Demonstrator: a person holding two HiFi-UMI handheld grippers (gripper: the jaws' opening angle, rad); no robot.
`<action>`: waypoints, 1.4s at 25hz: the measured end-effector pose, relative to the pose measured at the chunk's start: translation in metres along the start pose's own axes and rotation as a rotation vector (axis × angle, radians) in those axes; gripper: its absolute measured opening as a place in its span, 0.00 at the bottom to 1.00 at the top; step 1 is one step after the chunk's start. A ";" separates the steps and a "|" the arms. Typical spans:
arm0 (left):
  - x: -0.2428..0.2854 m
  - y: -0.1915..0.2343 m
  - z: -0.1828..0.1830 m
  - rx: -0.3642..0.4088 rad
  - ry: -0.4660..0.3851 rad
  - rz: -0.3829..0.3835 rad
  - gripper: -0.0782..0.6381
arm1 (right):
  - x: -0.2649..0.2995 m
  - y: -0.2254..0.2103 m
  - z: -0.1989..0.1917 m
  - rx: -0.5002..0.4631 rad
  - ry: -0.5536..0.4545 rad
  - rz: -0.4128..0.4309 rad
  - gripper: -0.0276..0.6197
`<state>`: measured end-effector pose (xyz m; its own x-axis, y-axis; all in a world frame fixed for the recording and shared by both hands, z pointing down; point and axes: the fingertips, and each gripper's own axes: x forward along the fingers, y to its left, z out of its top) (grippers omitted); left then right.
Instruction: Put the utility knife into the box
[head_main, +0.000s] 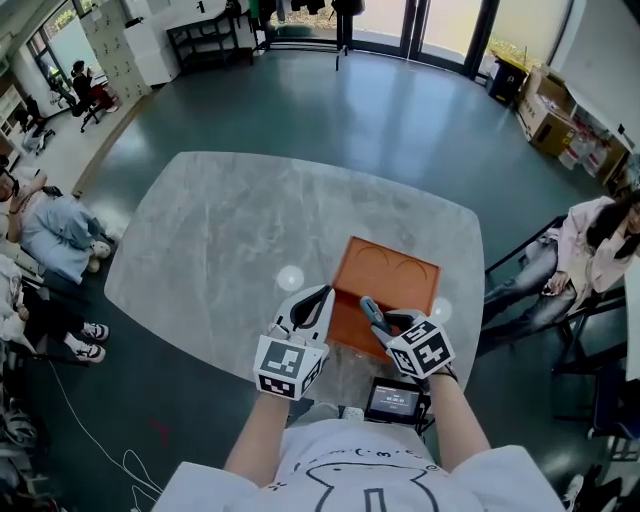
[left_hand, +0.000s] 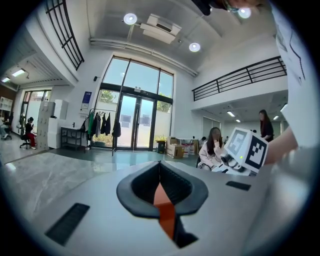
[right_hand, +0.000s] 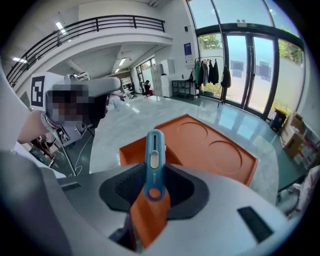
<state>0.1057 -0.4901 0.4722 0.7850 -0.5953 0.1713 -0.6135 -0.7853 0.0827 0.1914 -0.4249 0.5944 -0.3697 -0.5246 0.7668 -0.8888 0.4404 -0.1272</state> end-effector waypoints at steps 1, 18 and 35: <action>0.000 0.001 -0.001 0.000 0.003 -0.002 0.13 | 0.004 0.001 -0.003 -0.001 0.021 0.006 0.25; 0.000 0.015 -0.013 -0.032 0.027 -0.011 0.13 | 0.066 0.003 -0.040 -0.003 0.279 0.030 0.25; 0.002 0.020 -0.013 -0.054 0.018 -0.046 0.13 | 0.075 0.007 -0.048 -0.048 0.333 0.012 0.31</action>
<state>0.0936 -0.5050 0.4868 0.8110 -0.5555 0.1838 -0.5812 -0.8011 0.1434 0.1702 -0.4262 0.6808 -0.2641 -0.2559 0.9299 -0.8683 0.4828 -0.1138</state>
